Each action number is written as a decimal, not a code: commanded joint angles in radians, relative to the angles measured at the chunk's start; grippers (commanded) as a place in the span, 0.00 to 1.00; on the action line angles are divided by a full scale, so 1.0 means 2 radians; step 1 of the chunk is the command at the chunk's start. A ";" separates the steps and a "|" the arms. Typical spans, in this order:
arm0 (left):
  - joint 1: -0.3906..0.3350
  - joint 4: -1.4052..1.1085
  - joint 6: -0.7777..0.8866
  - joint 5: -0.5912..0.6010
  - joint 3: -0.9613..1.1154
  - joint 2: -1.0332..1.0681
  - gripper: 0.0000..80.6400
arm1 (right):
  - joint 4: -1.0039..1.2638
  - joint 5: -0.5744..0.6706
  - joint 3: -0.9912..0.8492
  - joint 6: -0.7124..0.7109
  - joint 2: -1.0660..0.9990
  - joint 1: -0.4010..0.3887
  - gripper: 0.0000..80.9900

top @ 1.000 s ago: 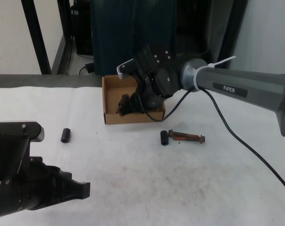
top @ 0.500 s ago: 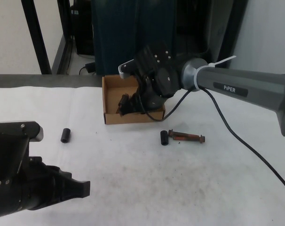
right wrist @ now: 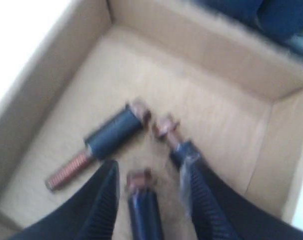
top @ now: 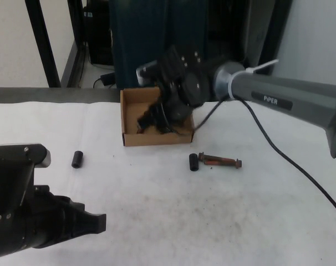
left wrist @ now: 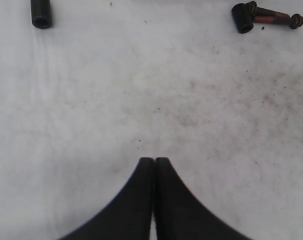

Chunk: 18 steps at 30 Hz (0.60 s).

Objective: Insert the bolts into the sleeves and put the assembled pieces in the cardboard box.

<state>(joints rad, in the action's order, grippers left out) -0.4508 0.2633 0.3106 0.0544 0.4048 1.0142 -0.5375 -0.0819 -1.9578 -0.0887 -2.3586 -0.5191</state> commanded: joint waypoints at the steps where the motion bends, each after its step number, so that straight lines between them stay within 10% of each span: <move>1: 0.000 -0.007 0.002 -0.004 -0.004 0.000 0.00 | -0.014 0.007 -0.056 0.011 0.006 0.000 0.52; 10: 0.000 -0.045 -0.026 -0.004 -0.004 0.000 0.00 | -0.204 0.011 -0.154 0.028 0.017 -0.004 0.52; 18: 0.015 -0.075 -0.086 -0.004 -0.004 0.000 0.00 | -0.231 -0.087 -0.155 -0.100 0.071 -0.068 0.52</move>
<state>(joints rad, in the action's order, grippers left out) -0.4458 0.1644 0.1999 0.0544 0.3981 1.0142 -0.9622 -0.1336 -2.2497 -0.1440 -2.2842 -0.5850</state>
